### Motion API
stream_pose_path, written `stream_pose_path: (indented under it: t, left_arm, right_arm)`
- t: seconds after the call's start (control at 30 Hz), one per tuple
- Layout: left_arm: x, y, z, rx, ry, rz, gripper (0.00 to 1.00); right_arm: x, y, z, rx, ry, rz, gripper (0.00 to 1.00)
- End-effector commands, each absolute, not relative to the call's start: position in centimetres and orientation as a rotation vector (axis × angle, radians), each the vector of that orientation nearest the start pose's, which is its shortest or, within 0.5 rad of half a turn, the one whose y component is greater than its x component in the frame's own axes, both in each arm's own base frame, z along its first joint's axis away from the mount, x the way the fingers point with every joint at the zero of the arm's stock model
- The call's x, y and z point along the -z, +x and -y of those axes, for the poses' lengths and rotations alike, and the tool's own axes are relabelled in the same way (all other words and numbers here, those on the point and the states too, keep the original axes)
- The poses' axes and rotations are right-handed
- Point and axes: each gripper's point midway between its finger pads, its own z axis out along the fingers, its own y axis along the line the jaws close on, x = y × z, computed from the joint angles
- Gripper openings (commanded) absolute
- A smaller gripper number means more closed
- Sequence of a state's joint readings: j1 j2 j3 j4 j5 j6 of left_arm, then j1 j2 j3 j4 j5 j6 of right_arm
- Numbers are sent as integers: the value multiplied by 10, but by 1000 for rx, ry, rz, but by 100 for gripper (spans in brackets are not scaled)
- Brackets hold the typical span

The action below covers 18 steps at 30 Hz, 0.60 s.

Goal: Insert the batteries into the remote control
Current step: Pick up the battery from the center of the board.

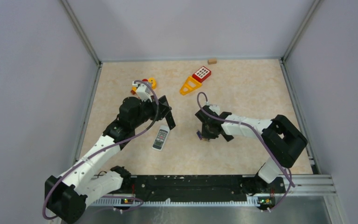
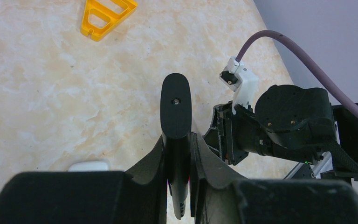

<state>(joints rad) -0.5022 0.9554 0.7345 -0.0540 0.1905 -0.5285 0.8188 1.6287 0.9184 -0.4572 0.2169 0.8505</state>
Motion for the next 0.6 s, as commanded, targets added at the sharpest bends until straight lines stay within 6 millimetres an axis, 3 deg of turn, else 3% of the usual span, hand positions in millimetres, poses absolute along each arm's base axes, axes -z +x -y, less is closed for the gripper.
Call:
stream_pose_path:
  t: [0.0, 0.17, 0.33, 0.43, 0.57]
  left_arm:
    - [-251, 275, 214, 908, 126, -1866, 0]
    - [-251, 275, 215, 911, 126, -1867, 0]
    - [-253, 276, 219, 939, 127, -1856, 0]
    - [-255, 274, 230, 1017, 143, -1847, 0]
    - [-265, 268, 254, 1210, 157, -1834, 0]
  right_arm:
    - [-19, 236, -243, -172, 85, -2691, 23]
    - [-17, 240, -246, -173, 67, -2675, 19]
    - [-34, 250, -250, -208, 23, -2595, 3]
    - [-71, 256, -252, -289, 27, -2502, 1]
    - [-145, 261, -252, -466, 14, -2289, 1]
